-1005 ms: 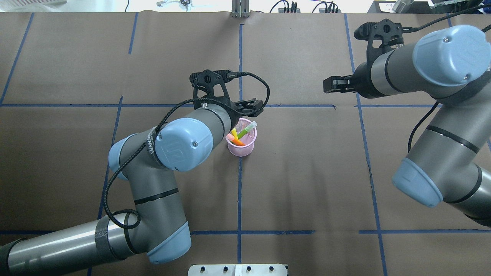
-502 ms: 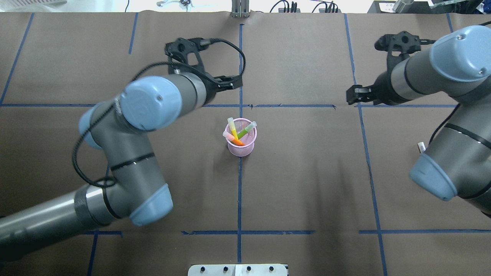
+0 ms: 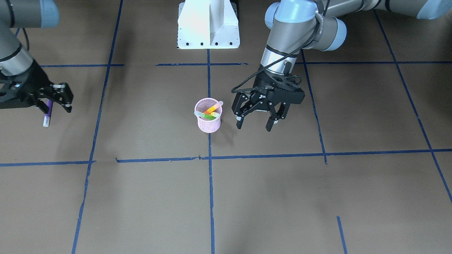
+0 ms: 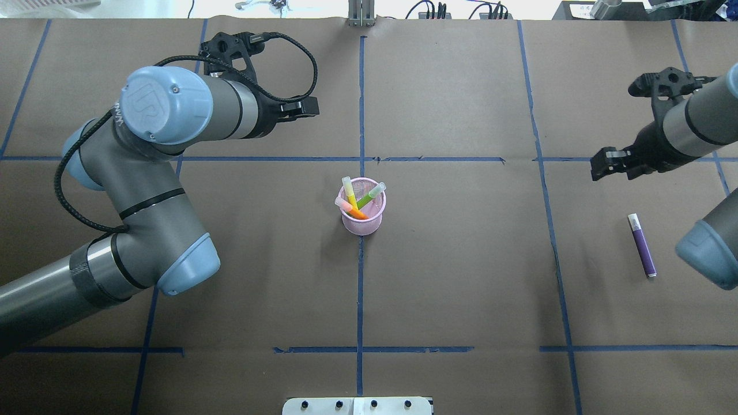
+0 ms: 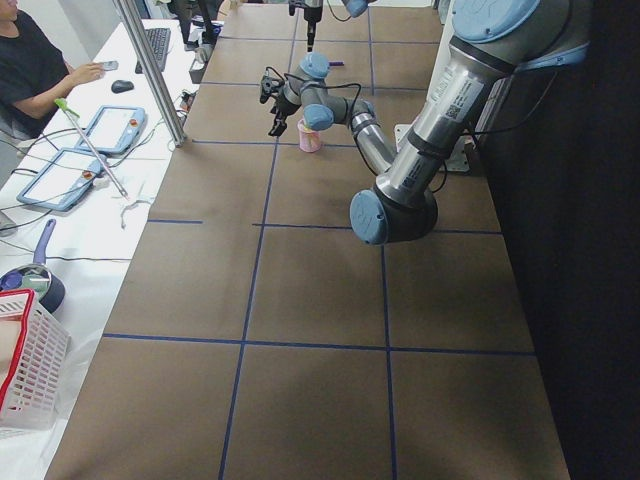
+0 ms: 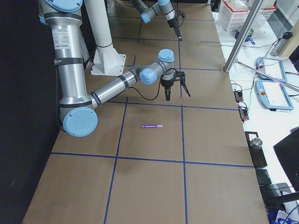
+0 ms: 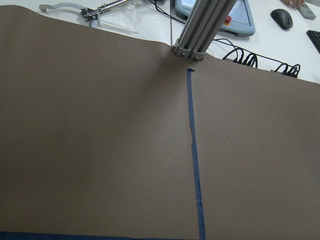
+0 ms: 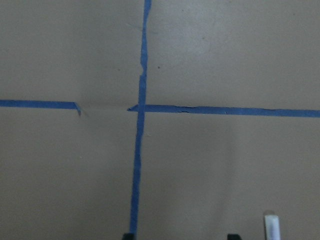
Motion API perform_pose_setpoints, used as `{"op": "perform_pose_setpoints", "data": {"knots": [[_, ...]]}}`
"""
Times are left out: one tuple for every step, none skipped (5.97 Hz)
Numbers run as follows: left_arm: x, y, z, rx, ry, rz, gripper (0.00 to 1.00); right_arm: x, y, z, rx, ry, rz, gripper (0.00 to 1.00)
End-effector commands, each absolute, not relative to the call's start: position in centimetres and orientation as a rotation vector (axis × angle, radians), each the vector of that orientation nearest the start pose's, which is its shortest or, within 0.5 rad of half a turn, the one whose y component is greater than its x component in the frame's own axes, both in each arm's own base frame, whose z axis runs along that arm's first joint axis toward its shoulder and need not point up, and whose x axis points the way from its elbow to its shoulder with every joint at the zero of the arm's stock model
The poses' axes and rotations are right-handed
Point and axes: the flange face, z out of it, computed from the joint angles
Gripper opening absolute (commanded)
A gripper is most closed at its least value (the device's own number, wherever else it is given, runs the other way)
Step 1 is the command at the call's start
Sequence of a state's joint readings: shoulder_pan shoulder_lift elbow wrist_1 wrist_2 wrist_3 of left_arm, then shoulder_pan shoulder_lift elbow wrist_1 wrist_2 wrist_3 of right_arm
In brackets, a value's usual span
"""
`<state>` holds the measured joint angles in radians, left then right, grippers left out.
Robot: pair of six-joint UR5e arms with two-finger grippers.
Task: Collect pens into pen holder
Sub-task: 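Move the right gripper to the purple marker and grasp it while the left gripper withdraws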
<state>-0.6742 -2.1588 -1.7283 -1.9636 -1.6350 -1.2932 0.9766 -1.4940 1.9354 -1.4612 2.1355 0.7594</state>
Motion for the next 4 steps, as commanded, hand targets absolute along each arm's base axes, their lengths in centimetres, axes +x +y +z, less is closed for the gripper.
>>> {"op": "perform_pose_setpoints", "data": {"knots": [[42.8,-50.9,22.4,0.441,1.020,-0.313,0.94,-20.5,-48.2,50.1,-0.065,-0.792,-0.023,0.68],[42.7,-51.0,22.3,0.443,1.021,-0.316,0.94,-20.8,-48.7,54.0,-0.132,-0.757,0.012,0.68],[42.7,-50.9,22.3,0.443,1.021,-0.315,0.94,-21.1,-49.0,54.2,-0.139,-0.754,0.019,0.68],[42.5,-50.8,22.2,0.444,1.024,-0.317,0.94,-20.6,-48.2,55.9,-0.162,-0.736,0.023,0.67]]}}
